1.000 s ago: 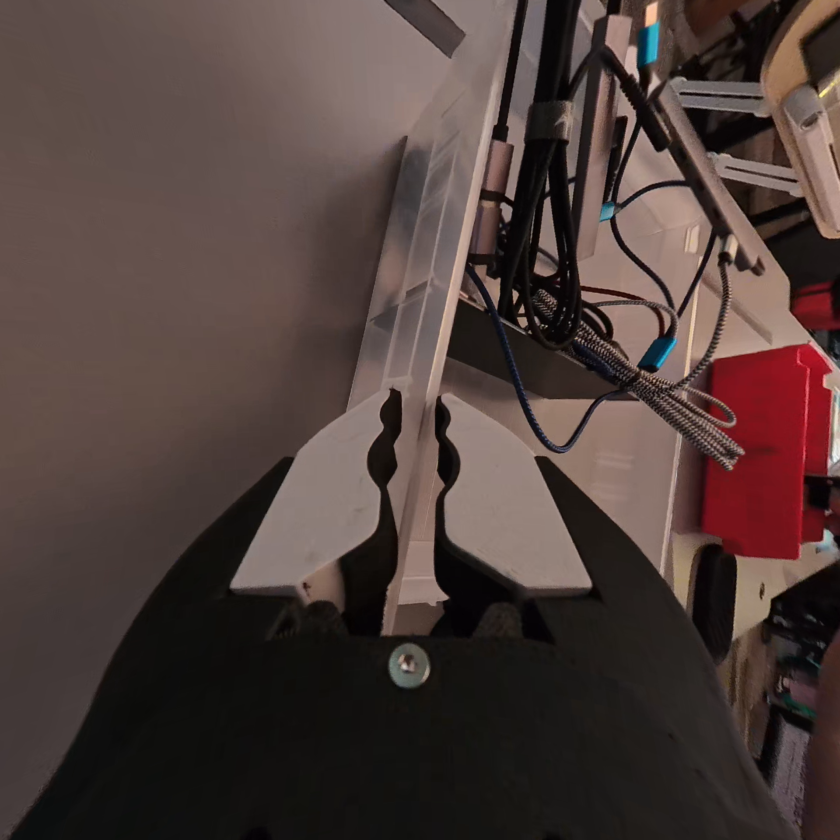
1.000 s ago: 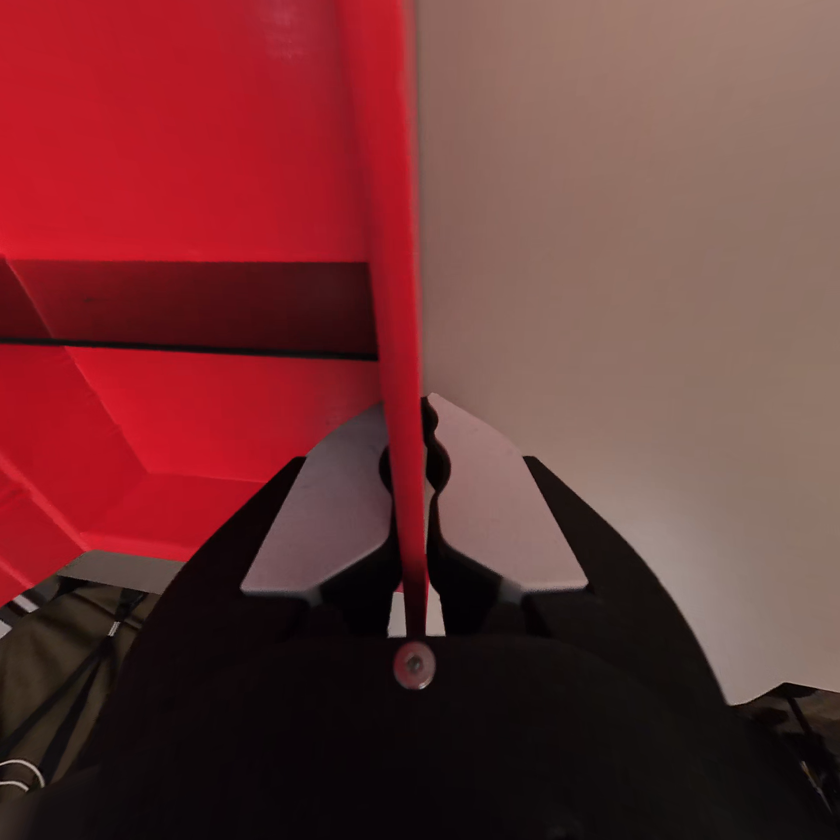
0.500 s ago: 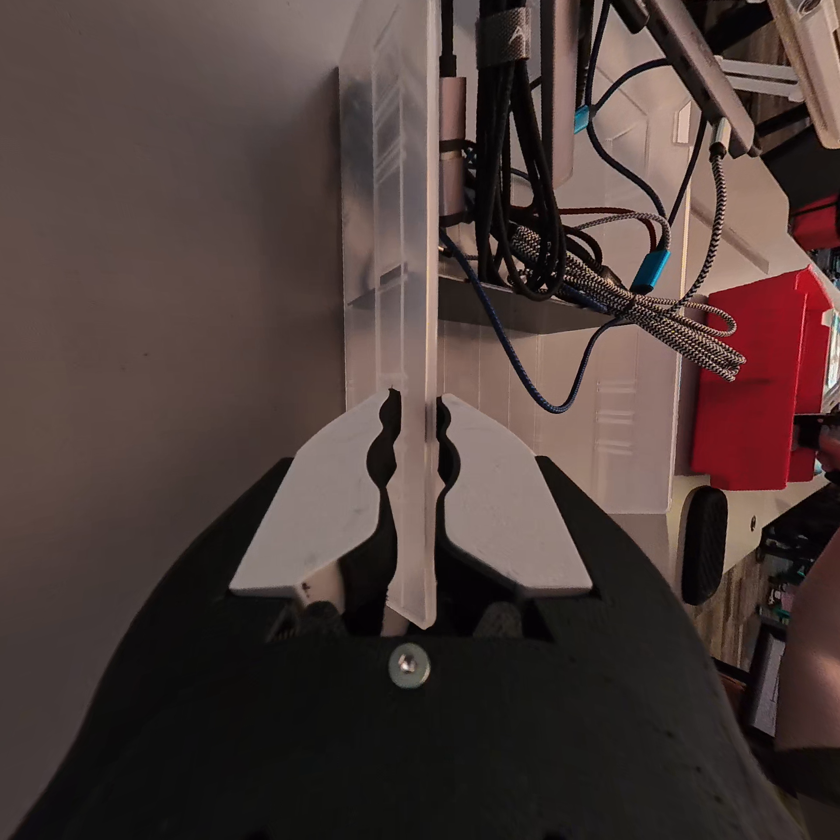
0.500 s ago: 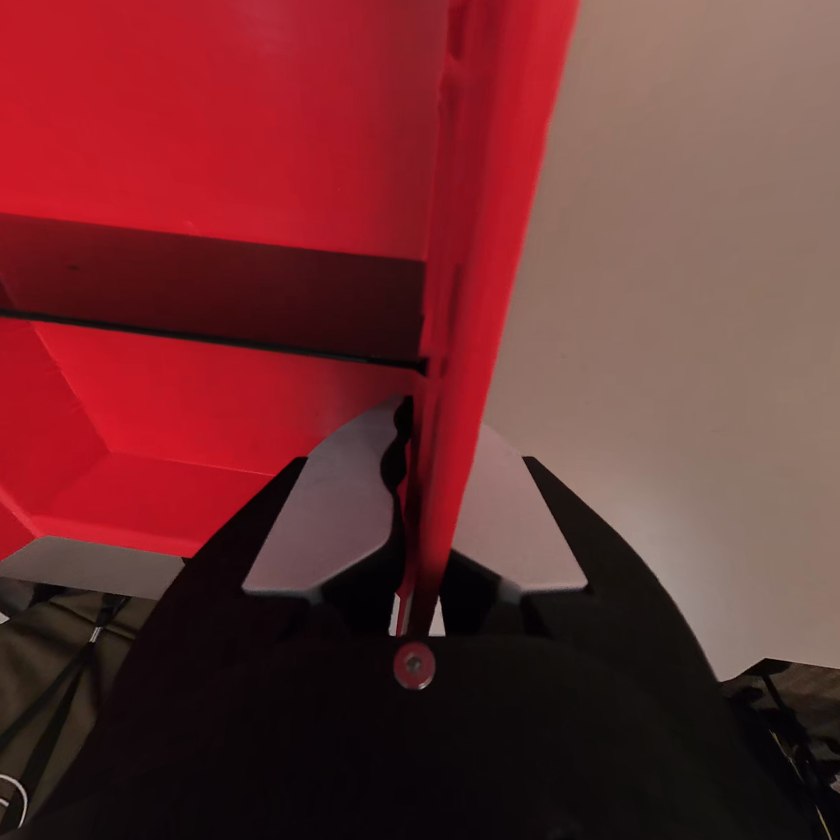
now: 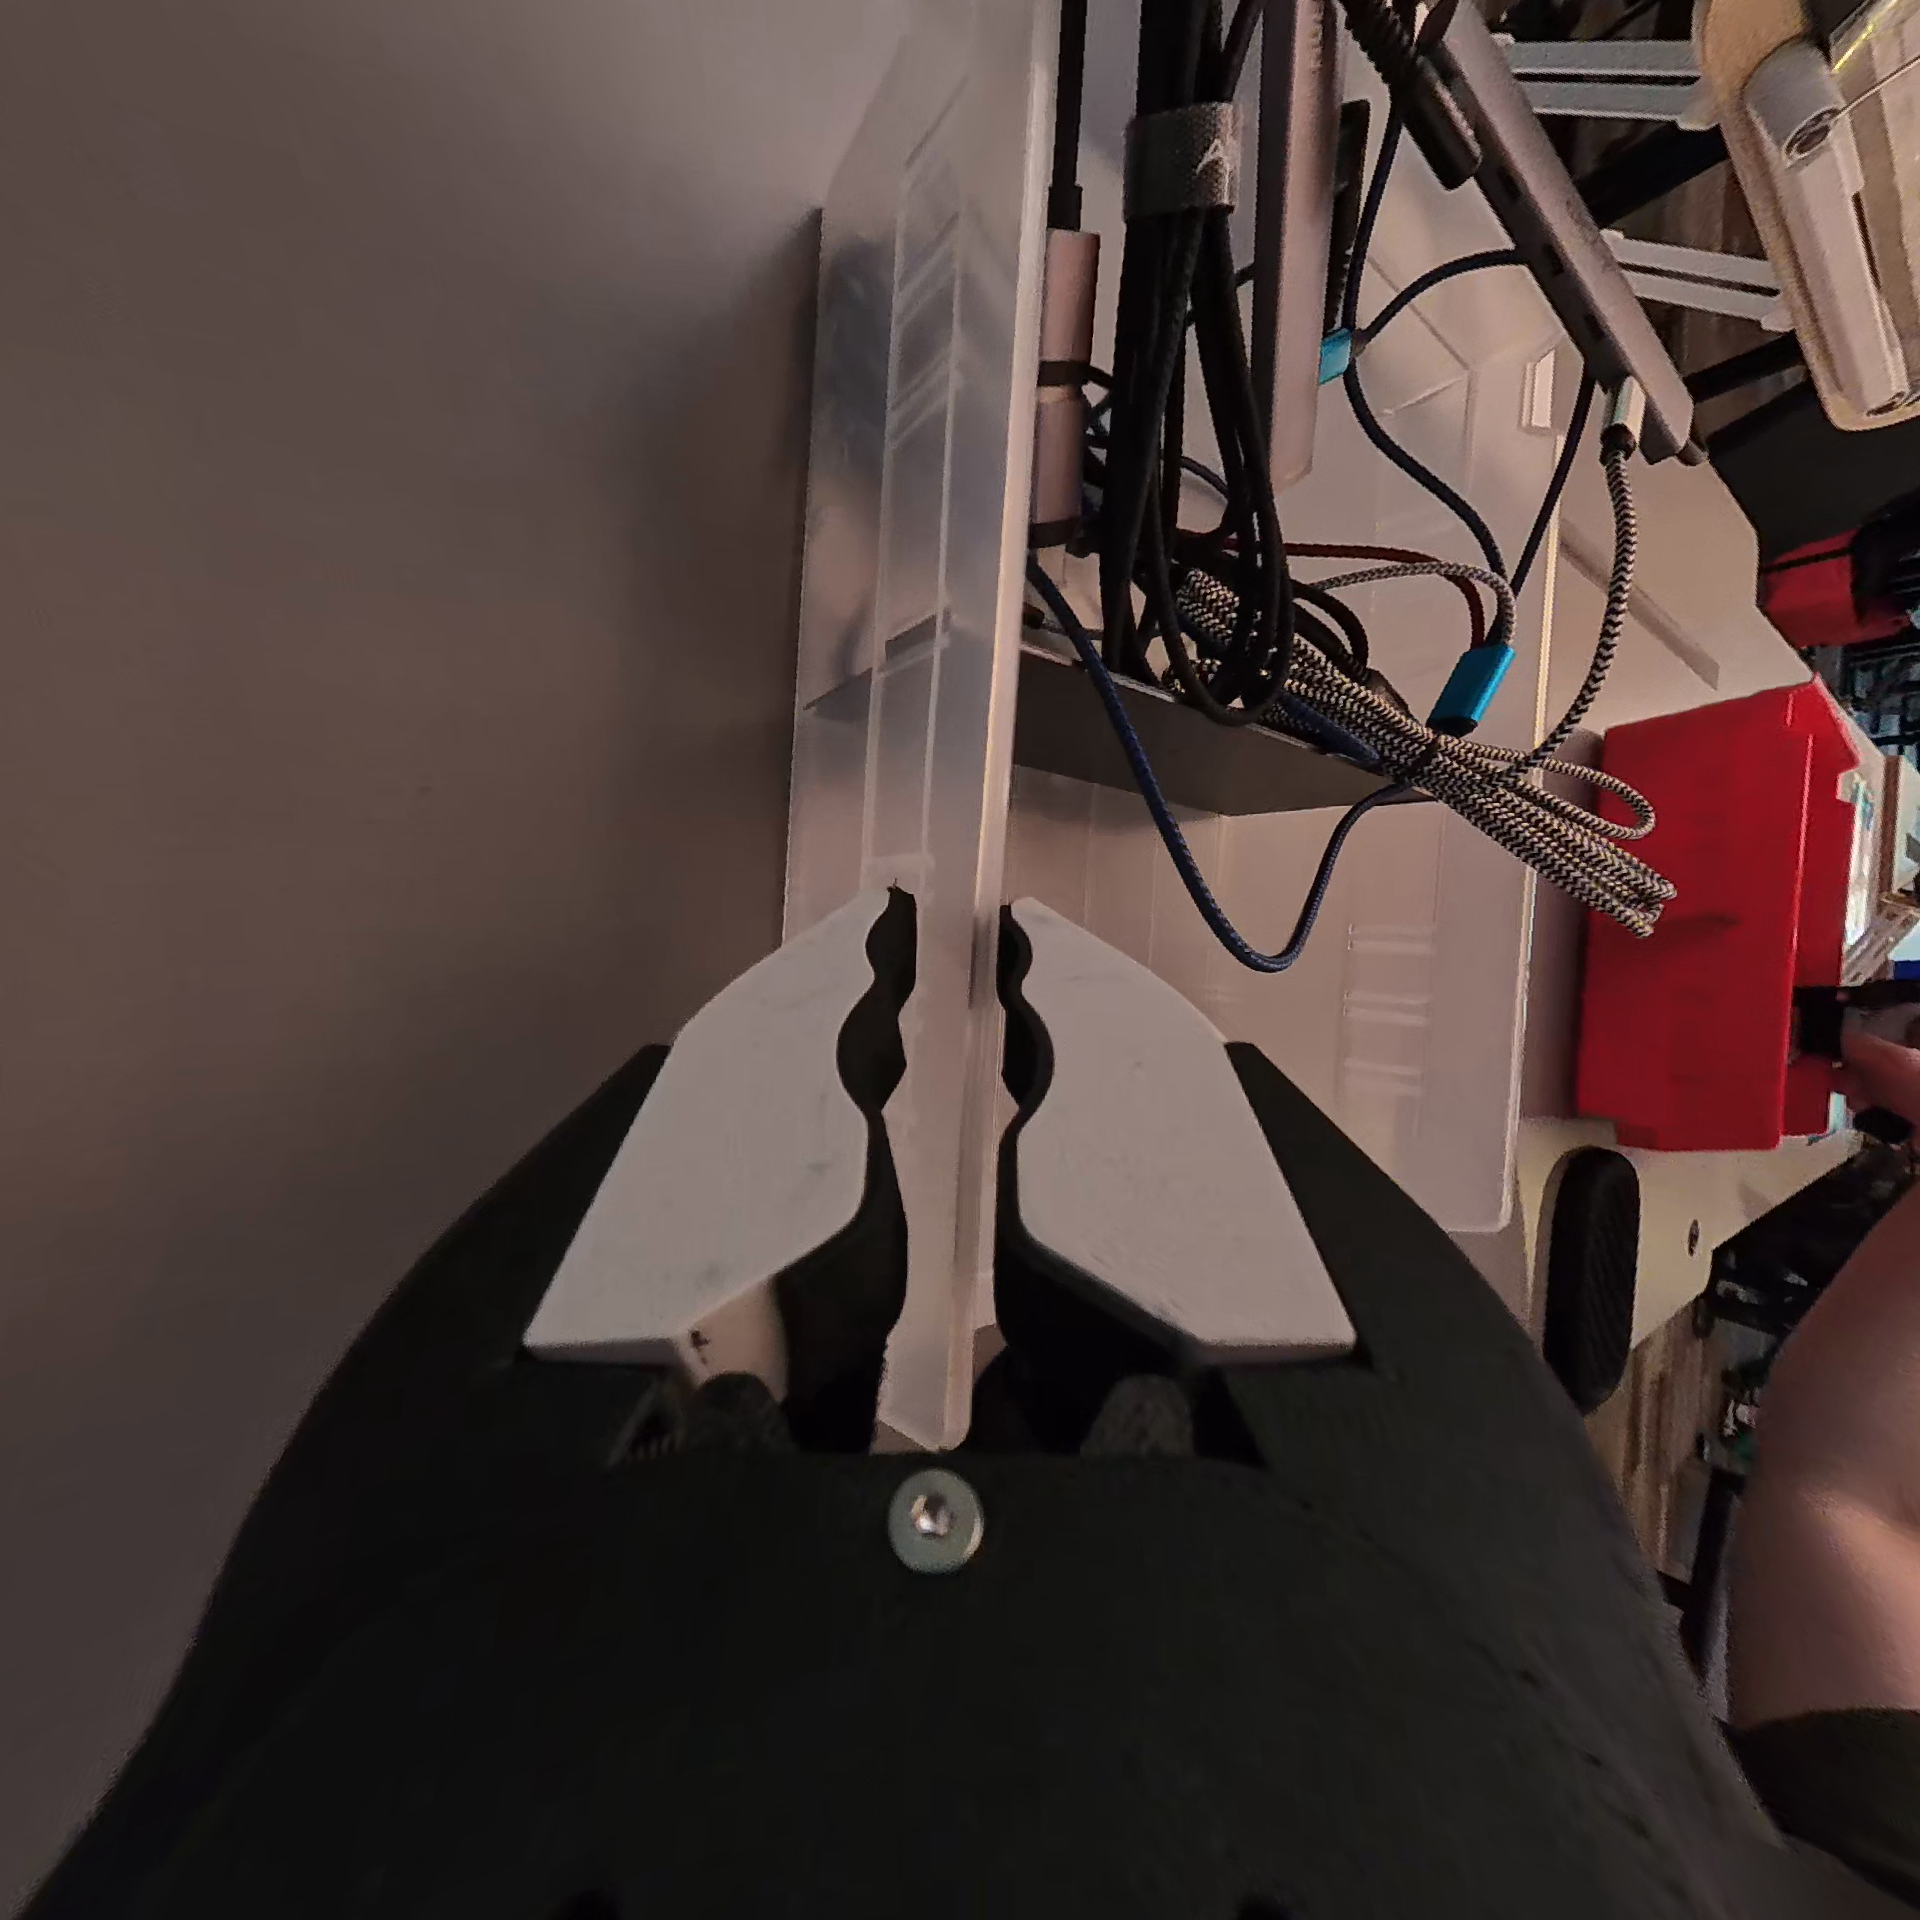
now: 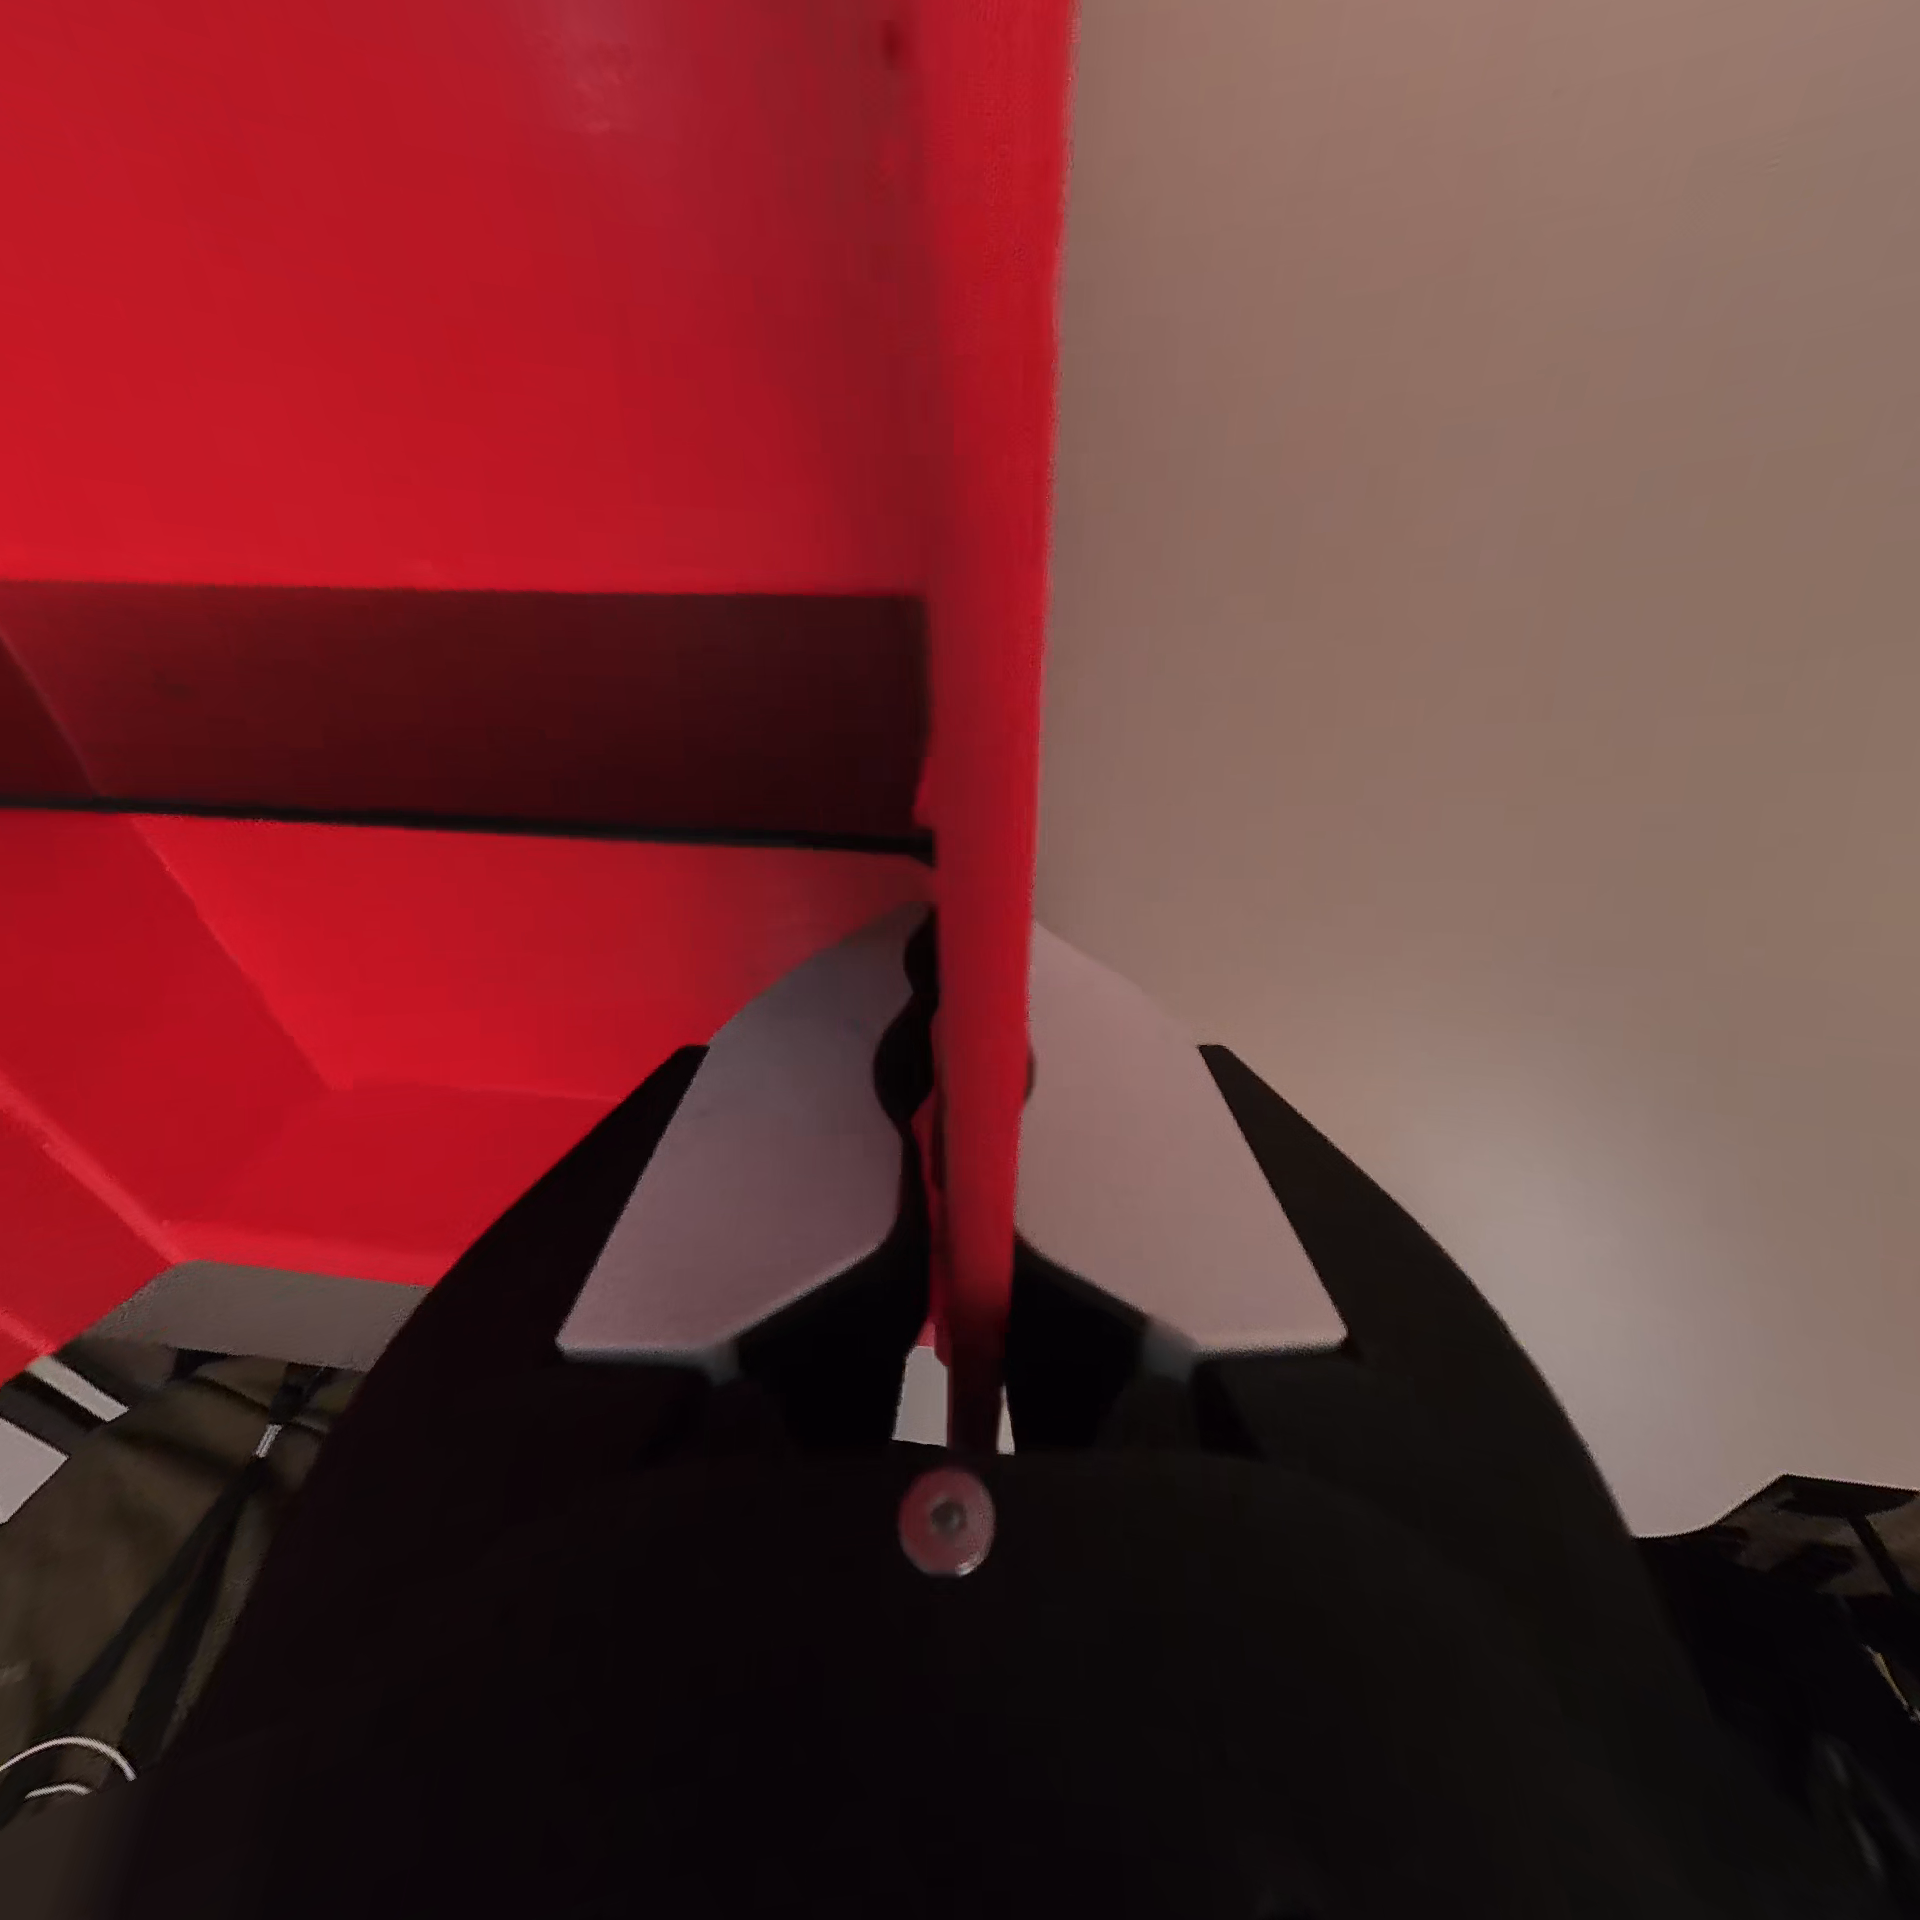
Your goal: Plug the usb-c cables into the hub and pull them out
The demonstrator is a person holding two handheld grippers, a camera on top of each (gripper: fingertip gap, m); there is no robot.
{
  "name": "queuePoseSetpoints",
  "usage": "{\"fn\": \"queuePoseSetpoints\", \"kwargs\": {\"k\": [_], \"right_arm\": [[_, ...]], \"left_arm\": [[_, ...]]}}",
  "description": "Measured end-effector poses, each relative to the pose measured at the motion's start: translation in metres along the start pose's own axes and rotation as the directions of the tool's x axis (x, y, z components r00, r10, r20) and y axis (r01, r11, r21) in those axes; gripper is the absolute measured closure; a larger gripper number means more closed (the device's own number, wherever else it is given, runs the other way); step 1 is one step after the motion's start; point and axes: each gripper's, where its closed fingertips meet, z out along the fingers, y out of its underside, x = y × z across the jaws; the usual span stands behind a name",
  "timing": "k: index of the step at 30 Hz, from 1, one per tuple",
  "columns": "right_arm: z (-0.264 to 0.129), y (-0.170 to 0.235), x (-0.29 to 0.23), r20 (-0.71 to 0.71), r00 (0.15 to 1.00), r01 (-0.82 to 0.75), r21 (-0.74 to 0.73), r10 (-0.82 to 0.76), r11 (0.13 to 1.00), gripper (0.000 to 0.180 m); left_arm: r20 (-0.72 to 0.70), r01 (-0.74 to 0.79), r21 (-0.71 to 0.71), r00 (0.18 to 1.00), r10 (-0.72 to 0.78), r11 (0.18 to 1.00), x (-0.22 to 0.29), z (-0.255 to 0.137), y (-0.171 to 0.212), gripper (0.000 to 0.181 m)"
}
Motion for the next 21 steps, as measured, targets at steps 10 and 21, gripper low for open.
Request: {"fn": "queuePoseSetpoints", "kwargs": {"k": [10,21], "right_arm": [[-0.001,0.0,0.0,0.018,0.998,0.062,0.021,-0.063,0.998,0.176],[-0.044,-0.003,-0.002,-0.066,0.976,0.219,0.251,-0.209,0.943,0.145]], "left_arm": [[0.016,-0.002,-0.024,1.0,0.003,1.0,-0.001,-0.011,0.01,0.166],[0.231,-0.578,0.43,0.813,0.534,0.694,0.088,-0.082,-0.054,0.136]]}}
